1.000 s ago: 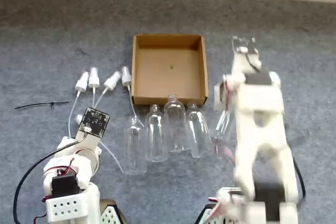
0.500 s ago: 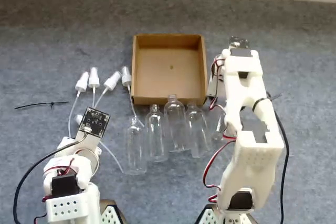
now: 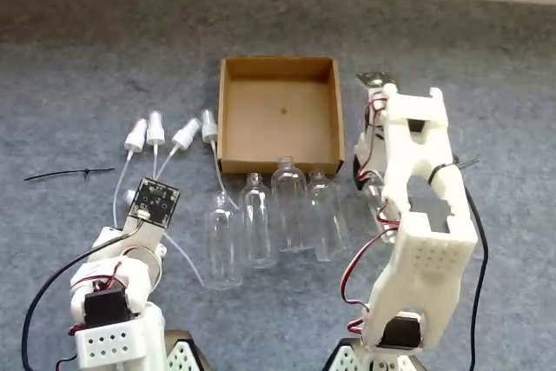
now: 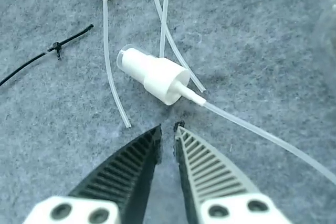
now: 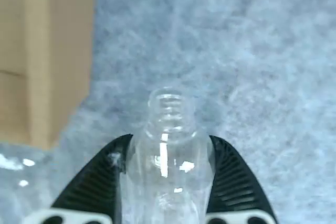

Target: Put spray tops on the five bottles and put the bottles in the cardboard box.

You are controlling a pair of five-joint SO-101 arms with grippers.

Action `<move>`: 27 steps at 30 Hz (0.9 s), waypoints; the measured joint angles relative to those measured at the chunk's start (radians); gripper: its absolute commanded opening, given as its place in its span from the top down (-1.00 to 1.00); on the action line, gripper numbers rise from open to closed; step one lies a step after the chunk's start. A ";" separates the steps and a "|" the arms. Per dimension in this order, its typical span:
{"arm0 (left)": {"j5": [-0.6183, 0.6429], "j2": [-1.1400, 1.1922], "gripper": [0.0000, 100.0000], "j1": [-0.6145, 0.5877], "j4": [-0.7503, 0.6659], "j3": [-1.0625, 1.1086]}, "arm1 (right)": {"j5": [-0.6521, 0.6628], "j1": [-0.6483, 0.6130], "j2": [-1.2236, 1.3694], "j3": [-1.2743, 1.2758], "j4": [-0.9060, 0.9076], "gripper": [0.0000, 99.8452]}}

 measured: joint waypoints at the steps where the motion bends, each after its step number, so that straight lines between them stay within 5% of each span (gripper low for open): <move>1: -0.015 0.000 0.88 -0.005 0.000 0.000 | 0.017 0.012 0.000 0.000 0.000 0.94; 12: -0.075 0.186 0.88 -0.094 0.069 -0.388 | 0.035 0.054 -0.213 0.299 -0.222 0.94; 27: 0.120 1.737 0.73 -0.094 0.242 -1.623 | 0.032 0.054 -0.272 0.410 -0.256 0.93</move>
